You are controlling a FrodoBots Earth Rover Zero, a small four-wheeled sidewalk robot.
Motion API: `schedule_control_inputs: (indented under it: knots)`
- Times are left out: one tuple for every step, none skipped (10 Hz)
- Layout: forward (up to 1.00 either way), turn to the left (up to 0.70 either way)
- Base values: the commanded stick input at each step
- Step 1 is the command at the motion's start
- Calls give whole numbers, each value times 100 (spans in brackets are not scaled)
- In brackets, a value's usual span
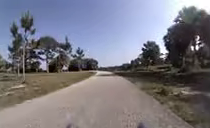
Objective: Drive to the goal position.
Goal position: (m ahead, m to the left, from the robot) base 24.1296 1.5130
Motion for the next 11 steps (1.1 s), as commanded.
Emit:
schedule_control_inputs:
  knots:
    - [100,5]
    - [100,5]
    - [100,5]
    - [100,5]
    - [100,5]
    - [100,5]
    - [100,7]
    - [100,11]
    - [100,25]
    - [100,8]
    - [100,4]
